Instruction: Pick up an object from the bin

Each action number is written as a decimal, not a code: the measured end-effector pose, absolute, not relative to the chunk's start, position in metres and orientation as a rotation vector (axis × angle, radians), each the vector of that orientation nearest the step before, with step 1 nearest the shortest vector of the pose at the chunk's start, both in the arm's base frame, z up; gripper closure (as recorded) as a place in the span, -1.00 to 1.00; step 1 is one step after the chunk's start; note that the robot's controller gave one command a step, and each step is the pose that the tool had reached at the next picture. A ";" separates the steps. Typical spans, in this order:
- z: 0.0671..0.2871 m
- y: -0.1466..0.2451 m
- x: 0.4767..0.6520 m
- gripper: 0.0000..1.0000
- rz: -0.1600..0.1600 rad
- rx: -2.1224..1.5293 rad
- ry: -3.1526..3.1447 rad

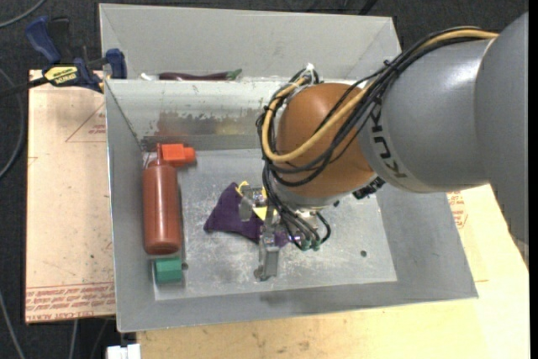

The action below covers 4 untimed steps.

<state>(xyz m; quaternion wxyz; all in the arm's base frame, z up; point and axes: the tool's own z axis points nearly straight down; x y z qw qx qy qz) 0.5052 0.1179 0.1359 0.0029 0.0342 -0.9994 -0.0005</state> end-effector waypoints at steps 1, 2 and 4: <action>0.154 0.091 0.533 -1.00 -0.012 0.052 -3.153; 0.112 0.090 0.535 -1.00 -0.004 -0.190 -3.138; 0.070 0.106 0.558 1.00 -0.008 -0.192 -3.142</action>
Offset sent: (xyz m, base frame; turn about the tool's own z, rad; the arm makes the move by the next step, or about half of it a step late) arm 0.0279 -0.0161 -0.0659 0.3235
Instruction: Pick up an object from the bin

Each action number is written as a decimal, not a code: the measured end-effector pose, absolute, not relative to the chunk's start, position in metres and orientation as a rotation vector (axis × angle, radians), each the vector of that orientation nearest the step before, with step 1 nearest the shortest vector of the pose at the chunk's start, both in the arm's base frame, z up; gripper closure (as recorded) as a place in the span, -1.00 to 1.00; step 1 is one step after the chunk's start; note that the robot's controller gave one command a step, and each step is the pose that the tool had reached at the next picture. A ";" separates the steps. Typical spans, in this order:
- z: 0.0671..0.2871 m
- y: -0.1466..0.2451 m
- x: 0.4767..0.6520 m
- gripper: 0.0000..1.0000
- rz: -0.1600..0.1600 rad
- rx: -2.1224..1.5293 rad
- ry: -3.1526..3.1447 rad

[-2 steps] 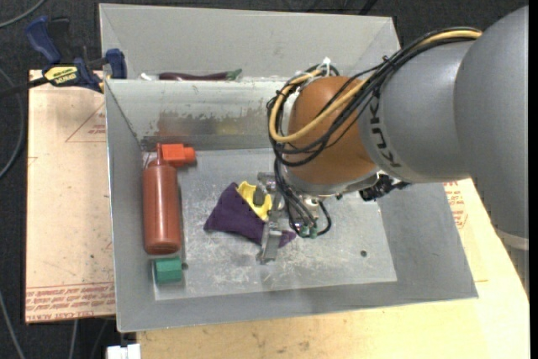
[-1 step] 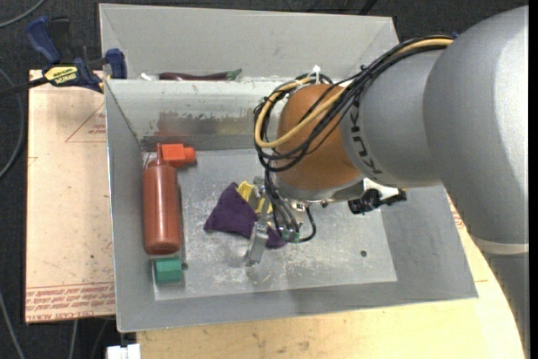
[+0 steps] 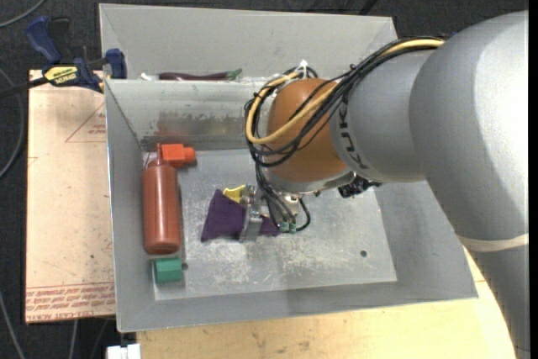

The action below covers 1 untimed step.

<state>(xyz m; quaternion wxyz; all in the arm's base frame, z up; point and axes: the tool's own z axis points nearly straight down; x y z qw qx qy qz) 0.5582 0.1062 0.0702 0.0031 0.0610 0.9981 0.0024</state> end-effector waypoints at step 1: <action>0.070 0.106 0.558 1.00 0.008 0.192 3.130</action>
Offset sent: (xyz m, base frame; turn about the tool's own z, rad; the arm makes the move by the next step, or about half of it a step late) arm 0.0068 -0.0065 0.1534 -0.0342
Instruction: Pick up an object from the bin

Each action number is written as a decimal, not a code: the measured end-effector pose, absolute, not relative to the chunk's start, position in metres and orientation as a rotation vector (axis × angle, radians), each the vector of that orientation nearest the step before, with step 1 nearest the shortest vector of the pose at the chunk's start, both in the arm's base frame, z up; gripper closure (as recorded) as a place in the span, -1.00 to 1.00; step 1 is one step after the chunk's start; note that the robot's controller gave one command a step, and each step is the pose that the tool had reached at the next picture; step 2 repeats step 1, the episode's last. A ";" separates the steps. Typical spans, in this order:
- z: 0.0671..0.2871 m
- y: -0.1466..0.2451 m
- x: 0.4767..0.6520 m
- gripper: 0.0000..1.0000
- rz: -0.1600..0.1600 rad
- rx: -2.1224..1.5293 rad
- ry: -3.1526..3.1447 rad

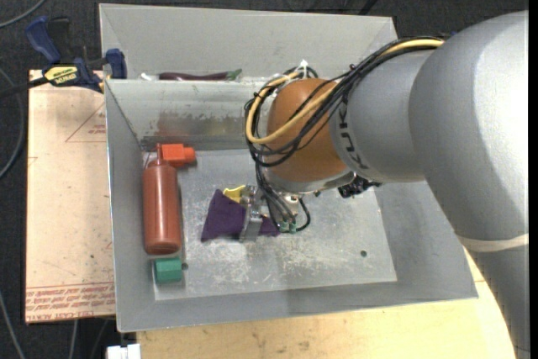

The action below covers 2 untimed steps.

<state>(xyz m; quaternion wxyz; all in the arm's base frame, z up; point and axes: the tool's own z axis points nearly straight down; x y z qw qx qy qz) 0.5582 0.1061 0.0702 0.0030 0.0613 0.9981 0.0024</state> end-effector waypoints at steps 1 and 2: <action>0.225 0.100 0.566 1.00 0.010 0.139 3.127; 0.225 0.100 0.566 1.00 0.010 0.139 3.127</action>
Offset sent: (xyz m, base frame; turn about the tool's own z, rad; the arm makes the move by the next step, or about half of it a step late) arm 0.0000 0.0000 0.0000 0.0000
